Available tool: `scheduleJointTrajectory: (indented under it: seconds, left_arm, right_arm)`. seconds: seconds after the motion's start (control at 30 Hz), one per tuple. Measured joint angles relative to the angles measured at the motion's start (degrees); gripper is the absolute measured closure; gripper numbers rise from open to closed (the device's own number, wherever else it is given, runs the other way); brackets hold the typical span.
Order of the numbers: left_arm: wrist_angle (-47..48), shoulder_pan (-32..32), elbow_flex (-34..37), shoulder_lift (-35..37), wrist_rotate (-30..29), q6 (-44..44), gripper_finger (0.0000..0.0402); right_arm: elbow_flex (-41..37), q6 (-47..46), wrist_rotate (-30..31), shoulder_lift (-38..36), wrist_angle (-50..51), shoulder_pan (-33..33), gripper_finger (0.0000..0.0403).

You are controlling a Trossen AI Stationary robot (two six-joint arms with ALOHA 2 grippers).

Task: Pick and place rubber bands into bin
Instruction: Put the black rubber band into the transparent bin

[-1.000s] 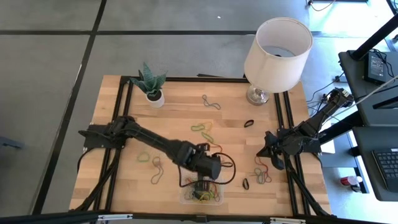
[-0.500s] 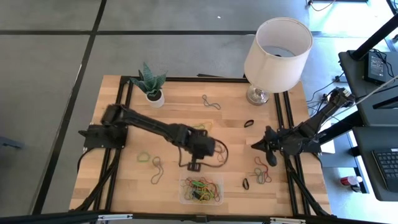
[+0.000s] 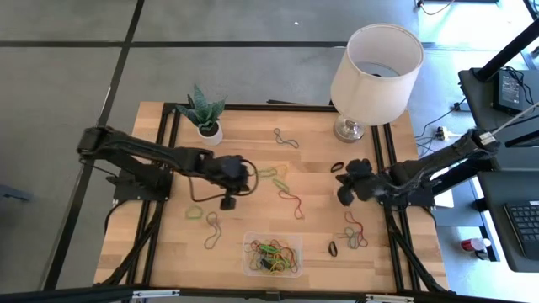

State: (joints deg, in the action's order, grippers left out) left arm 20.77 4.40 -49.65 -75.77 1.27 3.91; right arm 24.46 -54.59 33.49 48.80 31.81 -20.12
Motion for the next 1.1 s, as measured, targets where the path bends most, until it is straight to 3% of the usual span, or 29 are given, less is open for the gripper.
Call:
scheduleJointTrajectory:
  seconds: [0.2, 0.33, 0.6, 0.77, 0.93, 1.1]
  left_arm:
    - [-0.47, -0.96, 6.51, 7.23, -0.19, -0.06, 0.0400]
    - [0.17, -1.55, 8.27, 8.98, -0.19, -1.71, 0.0400]
    - [-0.04, -2.37, 9.01, 9.44, -0.21, -4.19, 0.0400]
    - [-0.06, -2.31, 9.01, 9.44, -0.19, -3.76, 0.0400]
    - [-0.08, -2.31, 9.01, 9.44, -0.17, -1.89, 0.0400]
    - [-0.22, -2.31, 9.01, 9.42, -0.17, 2.53, 0.0400]
  right_arm:
    - [4.76, -11.15, -6.26, 7.20, 7.87, 11.31, 0.0376]
    - [6.97, -11.36, -9.53, 10.94, 7.47, 16.78, 0.0343]
    - [9.01, -11.19, -10.13, 18.29, 7.37, 25.32, 0.0258]
    - [9.01, -9.91, -10.79, 23.79, 7.37, 29.14, 0.0227]
    - [9.01, -7.15, -13.88, 29.32, 7.31, 31.82, 0.0234]
    - [9.28, -2.16, -15.10, 34.28, 6.32, 32.29, 0.0288]
